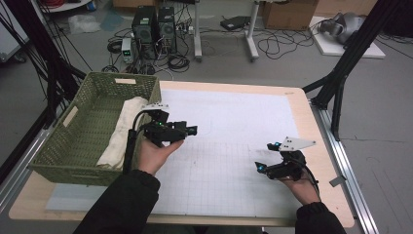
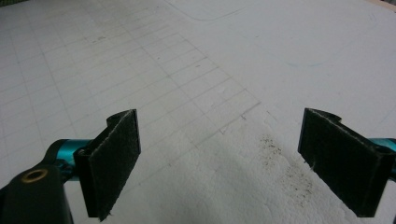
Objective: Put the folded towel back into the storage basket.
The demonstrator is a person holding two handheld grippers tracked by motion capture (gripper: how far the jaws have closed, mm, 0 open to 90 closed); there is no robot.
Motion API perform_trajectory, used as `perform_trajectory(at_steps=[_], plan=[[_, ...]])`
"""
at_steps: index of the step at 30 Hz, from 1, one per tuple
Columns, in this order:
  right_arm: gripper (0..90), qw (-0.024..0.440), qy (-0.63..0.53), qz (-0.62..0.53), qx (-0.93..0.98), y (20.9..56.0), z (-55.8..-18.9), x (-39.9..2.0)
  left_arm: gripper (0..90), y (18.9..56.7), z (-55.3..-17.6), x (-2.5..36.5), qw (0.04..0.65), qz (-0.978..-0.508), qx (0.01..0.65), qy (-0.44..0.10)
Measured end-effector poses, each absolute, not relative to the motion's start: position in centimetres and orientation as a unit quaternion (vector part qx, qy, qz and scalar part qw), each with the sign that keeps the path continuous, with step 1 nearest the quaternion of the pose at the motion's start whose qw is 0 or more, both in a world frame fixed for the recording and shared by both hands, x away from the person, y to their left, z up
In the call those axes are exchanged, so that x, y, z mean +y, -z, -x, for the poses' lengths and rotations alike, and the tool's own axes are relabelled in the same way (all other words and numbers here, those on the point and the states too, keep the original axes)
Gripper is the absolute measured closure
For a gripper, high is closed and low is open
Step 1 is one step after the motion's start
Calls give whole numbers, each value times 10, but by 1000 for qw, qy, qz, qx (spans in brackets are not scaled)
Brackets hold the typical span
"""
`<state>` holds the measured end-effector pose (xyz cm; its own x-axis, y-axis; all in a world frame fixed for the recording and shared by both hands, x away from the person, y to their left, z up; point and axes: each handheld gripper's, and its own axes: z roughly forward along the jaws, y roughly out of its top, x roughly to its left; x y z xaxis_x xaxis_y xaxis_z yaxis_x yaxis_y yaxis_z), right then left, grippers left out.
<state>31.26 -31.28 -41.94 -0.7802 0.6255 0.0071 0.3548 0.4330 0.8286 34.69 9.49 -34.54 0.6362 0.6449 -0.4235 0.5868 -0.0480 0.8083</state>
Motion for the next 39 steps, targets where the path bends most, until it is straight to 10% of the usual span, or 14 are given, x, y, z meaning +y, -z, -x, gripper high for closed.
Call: perform_trajectory(at_steps=[39], plan=[[121, 150, -452, -295, 828, 416, -309, -313, 377, 385, -335, 66, 499, -760, 407, -84]])
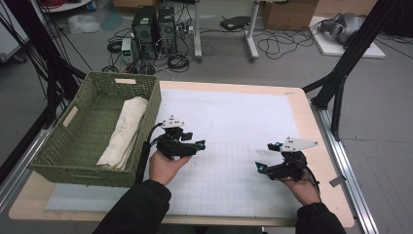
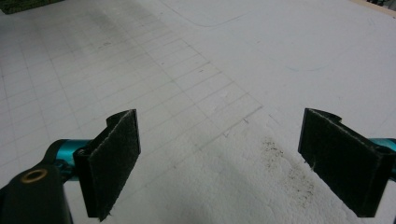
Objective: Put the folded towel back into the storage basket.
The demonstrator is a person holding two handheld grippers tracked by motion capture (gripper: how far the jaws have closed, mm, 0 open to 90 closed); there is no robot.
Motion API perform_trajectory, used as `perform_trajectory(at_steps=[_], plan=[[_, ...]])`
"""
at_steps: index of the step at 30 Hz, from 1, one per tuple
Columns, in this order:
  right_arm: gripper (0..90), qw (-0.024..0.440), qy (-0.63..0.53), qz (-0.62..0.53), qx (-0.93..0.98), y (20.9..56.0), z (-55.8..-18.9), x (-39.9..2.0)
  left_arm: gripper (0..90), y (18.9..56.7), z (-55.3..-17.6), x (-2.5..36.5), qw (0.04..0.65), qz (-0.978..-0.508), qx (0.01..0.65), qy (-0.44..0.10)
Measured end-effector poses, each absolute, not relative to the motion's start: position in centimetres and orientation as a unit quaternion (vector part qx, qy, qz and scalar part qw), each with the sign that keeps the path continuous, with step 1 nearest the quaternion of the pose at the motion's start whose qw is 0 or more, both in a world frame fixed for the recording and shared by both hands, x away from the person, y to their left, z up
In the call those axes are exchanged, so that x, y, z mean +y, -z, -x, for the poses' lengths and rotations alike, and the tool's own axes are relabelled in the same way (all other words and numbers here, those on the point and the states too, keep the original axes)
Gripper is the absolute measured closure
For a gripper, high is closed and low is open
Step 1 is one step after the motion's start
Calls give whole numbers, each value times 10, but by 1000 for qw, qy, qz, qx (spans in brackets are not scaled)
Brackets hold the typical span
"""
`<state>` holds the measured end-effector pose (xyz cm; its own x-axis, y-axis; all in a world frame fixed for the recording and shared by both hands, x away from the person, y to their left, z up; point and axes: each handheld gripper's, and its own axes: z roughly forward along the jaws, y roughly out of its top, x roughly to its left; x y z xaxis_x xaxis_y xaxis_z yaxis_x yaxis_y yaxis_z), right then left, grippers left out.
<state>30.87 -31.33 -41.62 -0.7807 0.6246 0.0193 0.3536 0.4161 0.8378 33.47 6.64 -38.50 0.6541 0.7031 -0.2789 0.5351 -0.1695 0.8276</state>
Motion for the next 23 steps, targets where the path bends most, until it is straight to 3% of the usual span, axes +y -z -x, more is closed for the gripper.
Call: perform_trajectory(at_steps=[23], plan=[[121, 151, -457, -291, 827, 415, -307, -314, 368, 404, -330, 64, 476, -775, 405, -95]])
